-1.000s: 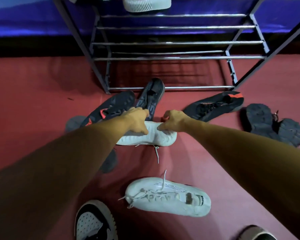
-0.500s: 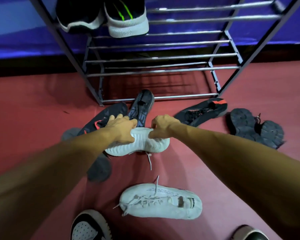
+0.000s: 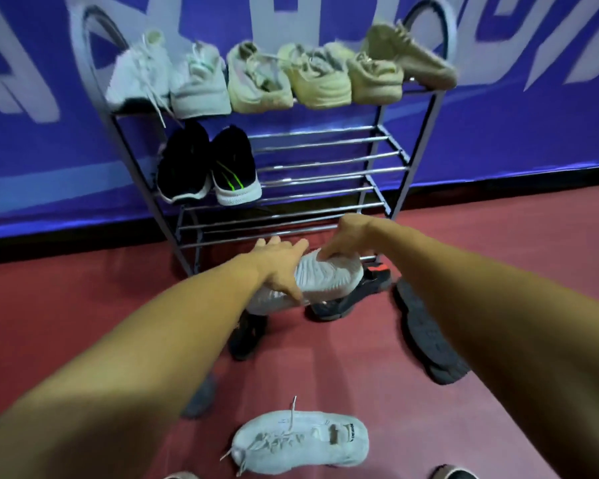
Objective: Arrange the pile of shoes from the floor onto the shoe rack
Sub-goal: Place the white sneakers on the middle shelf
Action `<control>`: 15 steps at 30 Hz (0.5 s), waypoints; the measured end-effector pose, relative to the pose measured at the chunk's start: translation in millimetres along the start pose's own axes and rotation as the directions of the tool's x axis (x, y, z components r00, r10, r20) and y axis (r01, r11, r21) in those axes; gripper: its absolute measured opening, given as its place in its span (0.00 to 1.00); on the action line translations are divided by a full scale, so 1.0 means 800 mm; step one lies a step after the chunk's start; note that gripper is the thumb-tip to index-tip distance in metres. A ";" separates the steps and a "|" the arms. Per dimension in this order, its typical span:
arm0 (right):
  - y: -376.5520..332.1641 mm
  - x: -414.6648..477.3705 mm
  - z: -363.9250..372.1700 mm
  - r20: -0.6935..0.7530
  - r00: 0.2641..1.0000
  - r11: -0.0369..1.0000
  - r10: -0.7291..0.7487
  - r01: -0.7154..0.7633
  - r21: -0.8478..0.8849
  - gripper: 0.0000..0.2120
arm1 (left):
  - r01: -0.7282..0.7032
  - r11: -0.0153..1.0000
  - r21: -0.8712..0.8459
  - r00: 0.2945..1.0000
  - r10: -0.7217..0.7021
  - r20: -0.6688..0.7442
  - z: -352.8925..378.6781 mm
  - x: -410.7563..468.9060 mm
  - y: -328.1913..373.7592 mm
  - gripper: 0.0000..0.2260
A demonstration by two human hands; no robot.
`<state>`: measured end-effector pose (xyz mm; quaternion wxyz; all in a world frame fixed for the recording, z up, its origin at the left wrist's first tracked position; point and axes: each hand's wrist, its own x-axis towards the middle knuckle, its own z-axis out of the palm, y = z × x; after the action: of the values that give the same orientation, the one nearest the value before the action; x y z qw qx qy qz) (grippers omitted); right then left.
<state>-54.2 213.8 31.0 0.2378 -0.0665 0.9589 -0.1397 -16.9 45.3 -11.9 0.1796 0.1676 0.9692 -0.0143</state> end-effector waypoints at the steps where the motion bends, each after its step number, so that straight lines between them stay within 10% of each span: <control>1: 0.005 -0.007 -0.007 -0.015 1.000 0.999 0.011 -0.011 0.039 0.18 | -0.002 1.000 0.004 1.000 0.002 -0.028 -0.007 -0.002 0.005 0.41; 7: 0.040 -0.018 -0.027 -0.107 0.994 0.907 0.025 0.022 0.420 0.23 | -0.001 0.947 -0.322 0.994 -0.036 -0.106 -0.017 -0.007 -0.001 0.38; 11: 0.053 -0.012 -0.022 -0.126 0.992 0.617 0.025 0.084 0.783 0.18 | -0.042 0.748 -0.662 0.984 -0.084 -0.158 -0.017 -0.003 -0.021 0.31; 15: 0.046 -0.002 0.009 -0.033 0.998 0.595 -0.053 0.058 0.802 0.06 | -0.044 0.514 -0.857 0.974 -0.170 -0.152 -0.007 -0.002 -0.026 0.30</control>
<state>-51.9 247.5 14.6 0.2353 0.0181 0.7921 -0.5629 -24.1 25.9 -6.6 0.1315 0.0225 0.8694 0.4757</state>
